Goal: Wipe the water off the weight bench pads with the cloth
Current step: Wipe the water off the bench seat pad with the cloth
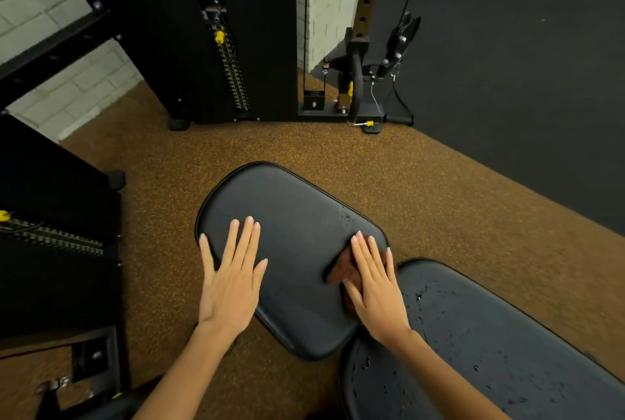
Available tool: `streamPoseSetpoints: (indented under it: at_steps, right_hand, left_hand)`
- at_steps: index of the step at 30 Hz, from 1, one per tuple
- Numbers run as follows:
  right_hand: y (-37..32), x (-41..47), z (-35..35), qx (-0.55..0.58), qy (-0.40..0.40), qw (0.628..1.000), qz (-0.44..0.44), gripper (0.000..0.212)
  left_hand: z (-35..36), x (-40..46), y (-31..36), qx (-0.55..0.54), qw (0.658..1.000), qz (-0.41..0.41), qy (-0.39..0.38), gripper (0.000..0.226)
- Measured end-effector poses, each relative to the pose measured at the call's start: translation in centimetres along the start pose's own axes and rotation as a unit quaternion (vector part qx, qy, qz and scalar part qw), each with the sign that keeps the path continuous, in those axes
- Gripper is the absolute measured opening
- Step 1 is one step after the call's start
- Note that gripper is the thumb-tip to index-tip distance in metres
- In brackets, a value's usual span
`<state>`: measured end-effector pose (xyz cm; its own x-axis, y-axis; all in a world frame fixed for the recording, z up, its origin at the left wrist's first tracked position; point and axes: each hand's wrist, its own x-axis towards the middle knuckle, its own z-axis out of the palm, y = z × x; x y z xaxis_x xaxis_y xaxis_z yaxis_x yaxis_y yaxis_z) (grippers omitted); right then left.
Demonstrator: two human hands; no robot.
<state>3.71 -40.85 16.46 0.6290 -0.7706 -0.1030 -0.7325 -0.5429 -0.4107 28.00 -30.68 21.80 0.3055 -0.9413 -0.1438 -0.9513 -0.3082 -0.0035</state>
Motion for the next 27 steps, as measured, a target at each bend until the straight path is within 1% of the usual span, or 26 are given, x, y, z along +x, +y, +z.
streamPoseSetpoints:
  at_steps: [6,10,13,15,18,21,24,26,27]
  right_hand:
    - [-0.7,3.4,-0.3,0.053,0.05,0.995,0.073,0.065]
    - [-1.8,6.8,-0.8,0.099,0.096,0.985,0.106,0.067]
    - [-3.3,9.0,-1.2,0.155,0.104,0.976,0.114,0.063]
    - [-4.4,9.8,-1.2,0.146,0.102,0.98,0.092,0.059]
    - [-5.4,9.5,-0.8,0.124,0.086,0.987,0.056,0.063]
    - [-5.5,7.0,-0.3,0.087,0.068,0.994,-0.014,0.063]
    - [-4.2,3.3,-0.1,0.057,0.03,0.993,-0.095,0.063]
    - [-2.2,1.4,-0.1,0.032,0.009,0.993,-0.115,0.067]
    - [-1.2,1.0,-0.3,0.018,0.005,0.994,-0.11,0.069]
  left_hand:
    - [1.2,-0.4,1.9,-0.002,1.0,0.005,0.008,0.067]
    - [1.4,-0.3,1.9,0.015,1.0,0.023,0.01,0.061]
    - [1.4,-0.3,2.1,0.025,0.999,0.022,0.011,0.06]
    - [1.5,-0.3,2.2,0.03,0.999,0.021,0.012,0.06]
    - [1.4,-0.3,2.2,0.03,0.999,0.019,0.016,0.06]
    - [1.4,-0.3,2.2,0.031,0.999,0.018,0.016,0.06]
    - [1.4,-0.4,2.1,0.023,0.999,0.017,0.029,0.06]
    - [1.2,-0.2,2.1,0.025,0.998,0.042,0.036,0.059]
    - [1.0,0.0,2.1,0.03,0.997,0.062,0.037,0.058]
